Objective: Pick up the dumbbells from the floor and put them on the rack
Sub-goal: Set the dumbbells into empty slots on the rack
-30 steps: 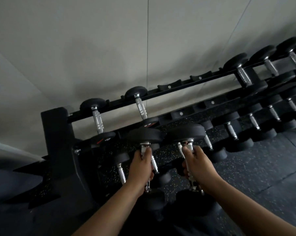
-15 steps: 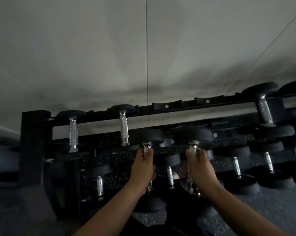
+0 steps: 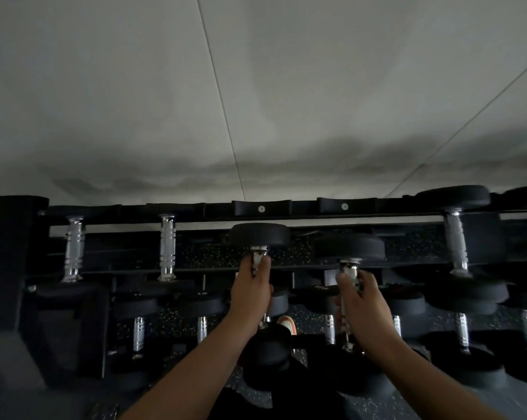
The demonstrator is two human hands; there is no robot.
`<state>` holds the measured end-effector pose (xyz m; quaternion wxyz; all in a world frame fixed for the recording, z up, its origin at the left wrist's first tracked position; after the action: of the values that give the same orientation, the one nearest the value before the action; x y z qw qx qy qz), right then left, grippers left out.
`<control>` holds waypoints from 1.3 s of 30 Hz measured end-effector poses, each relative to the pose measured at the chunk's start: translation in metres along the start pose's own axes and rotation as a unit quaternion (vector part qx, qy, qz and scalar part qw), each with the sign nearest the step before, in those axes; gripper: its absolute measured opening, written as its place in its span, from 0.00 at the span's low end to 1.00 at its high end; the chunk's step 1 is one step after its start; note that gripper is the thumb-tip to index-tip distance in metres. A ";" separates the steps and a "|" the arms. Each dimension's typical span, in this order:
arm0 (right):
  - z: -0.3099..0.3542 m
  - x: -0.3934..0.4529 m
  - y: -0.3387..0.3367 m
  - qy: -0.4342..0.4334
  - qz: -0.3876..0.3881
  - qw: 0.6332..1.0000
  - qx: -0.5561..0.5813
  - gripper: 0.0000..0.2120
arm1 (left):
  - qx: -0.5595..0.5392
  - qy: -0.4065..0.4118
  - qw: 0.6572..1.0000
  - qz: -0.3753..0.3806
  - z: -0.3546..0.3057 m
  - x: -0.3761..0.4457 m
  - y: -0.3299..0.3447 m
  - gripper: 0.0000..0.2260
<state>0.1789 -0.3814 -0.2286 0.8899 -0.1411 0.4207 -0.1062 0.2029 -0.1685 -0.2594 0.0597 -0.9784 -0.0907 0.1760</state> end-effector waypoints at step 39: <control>0.053 0.104 -0.018 0.026 -0.001 1.000 0.003 0.14 | 0.100 0.057 0.991 -0.069 0.027 0.111 0.033 0.09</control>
<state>0.2835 -0.4216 -0.2647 0.8790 -0.1362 0.4431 -0.1119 0.3007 -0.1767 -0.3269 0.1745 -0.9673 -0.1360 0.1238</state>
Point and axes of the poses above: each hand's wrist, its own x-axis towards the middle knuckle, its own y-axis out of the palm, z = x × y, the point moved 3 cm from there along x, towards the middle knuckle, and after that the axes turned 15 degrees about y, right-handed, at the moved point
